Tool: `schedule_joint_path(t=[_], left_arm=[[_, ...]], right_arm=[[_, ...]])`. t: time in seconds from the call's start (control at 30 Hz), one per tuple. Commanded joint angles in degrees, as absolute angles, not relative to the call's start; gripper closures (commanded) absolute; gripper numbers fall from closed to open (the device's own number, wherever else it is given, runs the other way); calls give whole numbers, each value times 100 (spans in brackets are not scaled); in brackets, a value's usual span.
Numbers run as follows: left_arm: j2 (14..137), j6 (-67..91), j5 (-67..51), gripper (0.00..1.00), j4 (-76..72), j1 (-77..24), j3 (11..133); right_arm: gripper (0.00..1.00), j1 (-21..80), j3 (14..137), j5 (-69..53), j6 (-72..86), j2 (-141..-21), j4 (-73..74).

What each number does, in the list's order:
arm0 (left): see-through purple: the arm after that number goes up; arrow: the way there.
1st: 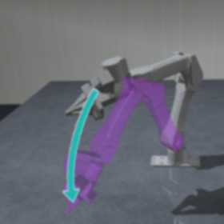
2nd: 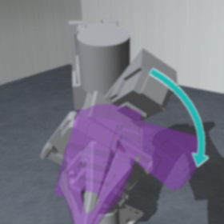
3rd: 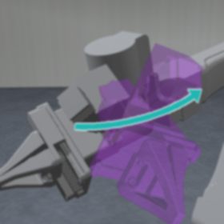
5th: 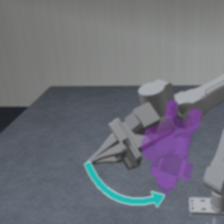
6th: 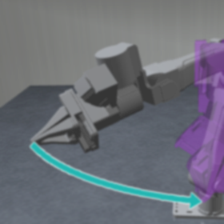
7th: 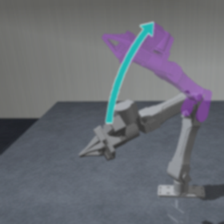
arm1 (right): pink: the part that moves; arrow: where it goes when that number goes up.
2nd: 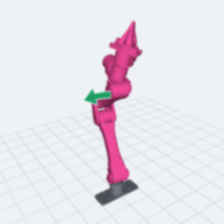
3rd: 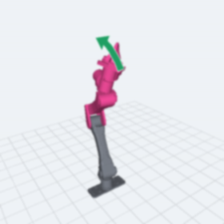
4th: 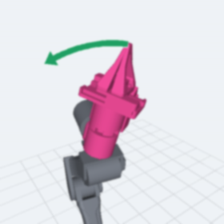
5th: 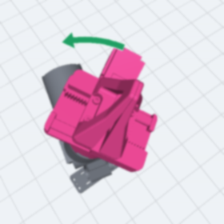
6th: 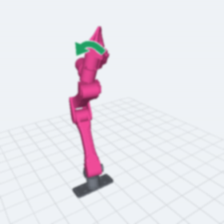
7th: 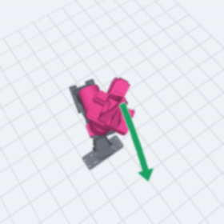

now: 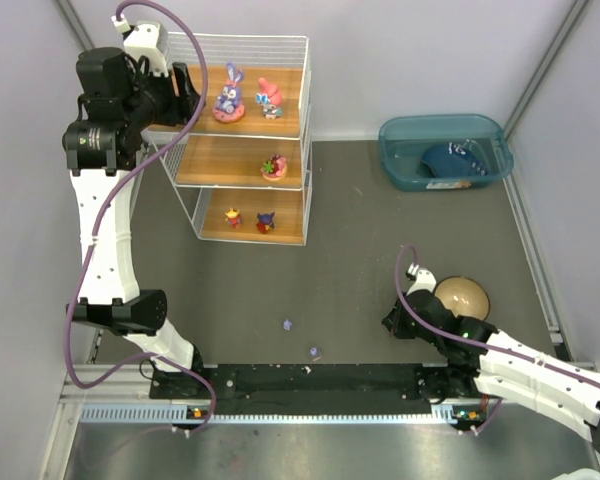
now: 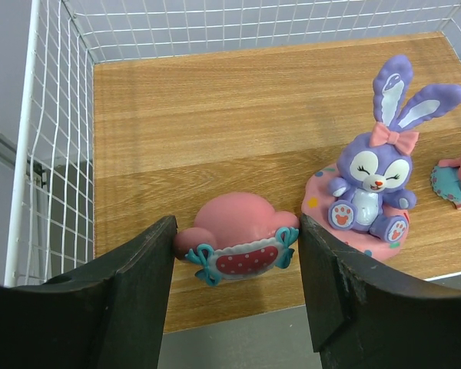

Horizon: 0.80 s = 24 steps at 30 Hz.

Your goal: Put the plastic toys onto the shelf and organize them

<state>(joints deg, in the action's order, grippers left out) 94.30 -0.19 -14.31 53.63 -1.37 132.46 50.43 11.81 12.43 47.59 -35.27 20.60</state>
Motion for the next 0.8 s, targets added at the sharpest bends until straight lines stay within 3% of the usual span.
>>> schedule_joint_path(t=[0.0, 0.77], left_arm=[[9378, -35, -1503, 73, 5115, -88, 13201], [9352, -44, -1529, 43, 5089, -88, 13201]], right_arm=[[100, 4983, 1433, 1318, 4720, -3472, 1881], [98, 4983, 1371, 1275, 4720, -3357, 1872]])
